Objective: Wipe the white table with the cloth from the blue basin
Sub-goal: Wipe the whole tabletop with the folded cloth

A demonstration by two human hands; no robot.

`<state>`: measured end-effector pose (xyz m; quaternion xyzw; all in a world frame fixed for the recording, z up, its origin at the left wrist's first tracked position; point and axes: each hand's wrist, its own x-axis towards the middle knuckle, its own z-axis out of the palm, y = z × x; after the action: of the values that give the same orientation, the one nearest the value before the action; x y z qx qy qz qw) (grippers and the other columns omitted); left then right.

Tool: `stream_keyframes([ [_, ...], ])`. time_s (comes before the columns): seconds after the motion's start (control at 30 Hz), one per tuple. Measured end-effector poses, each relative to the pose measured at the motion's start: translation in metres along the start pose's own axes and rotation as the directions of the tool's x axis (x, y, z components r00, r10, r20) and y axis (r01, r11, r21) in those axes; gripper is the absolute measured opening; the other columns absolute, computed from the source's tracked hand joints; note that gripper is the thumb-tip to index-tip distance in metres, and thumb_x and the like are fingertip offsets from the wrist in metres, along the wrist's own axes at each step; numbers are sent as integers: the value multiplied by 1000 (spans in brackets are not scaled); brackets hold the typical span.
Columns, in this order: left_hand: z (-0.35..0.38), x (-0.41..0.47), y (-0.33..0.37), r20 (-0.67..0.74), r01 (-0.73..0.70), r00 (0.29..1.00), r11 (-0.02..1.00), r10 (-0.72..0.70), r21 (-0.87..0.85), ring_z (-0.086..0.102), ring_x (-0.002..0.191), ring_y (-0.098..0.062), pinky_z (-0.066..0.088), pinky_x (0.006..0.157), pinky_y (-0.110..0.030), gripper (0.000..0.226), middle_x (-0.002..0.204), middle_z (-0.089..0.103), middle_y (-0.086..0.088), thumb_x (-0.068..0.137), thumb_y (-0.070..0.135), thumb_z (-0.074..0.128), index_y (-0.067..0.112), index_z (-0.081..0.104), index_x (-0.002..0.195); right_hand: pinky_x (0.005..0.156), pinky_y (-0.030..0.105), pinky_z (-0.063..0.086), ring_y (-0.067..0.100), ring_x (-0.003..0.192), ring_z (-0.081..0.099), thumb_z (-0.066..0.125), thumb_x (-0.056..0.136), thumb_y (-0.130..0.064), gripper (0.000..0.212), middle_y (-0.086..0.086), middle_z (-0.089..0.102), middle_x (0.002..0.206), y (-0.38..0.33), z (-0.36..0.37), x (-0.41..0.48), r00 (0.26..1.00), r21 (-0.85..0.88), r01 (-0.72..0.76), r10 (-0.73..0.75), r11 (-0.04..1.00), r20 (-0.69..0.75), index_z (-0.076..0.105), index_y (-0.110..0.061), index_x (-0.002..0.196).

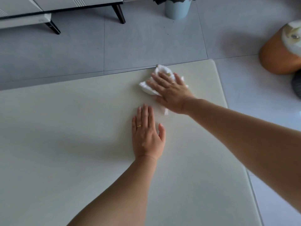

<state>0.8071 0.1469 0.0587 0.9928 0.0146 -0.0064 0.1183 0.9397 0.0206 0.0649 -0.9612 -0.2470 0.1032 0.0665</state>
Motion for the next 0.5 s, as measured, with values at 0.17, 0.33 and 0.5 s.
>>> stream_keyframes([
  [0.17, 1, 0, 0, -1, -3, 1000, 1000, 3, -2, 22, 144, -24, 15, 117, -38, 65, 155, 28, -8, 87, 35, 30, 7, 33, 145, 115, 51, -6, 15, 146, -1, 28, 96, -46, 58, -6, 2, 160, 77, -8, -37, 882, 103, -453, 462, 885, -91, 9, -36, 150],
  [0.33, 0, 0, 0, 1, -6, 1000, 1000, 6, -8, 21, 144, -24, 14, 117, -39, 65, 155, 26, -8, 87, 35, 28, 7, 31, 145, 114, 54, -6, 19, 146, -4, 26, 95, -44, 59, -6, 0, 160, 69, -3, -47, 737, 205, -647, 671, 735, -80, 8, -33, 150],
  [0.5, 1, 0, 0, -13, -12, 1000, 999, 12, -34, 22, 144, -26, 17, 117, -41, 63, 154, 28, -10, 87, 31, 36, 6, 33, 145, 114, 50, -8, 16, 146, -6, 23, 96, -44, 58, -5, -1, 160, 54, 10, -87, 771, 175, -613, 632, 770, -79, 4, -33, 150],
])
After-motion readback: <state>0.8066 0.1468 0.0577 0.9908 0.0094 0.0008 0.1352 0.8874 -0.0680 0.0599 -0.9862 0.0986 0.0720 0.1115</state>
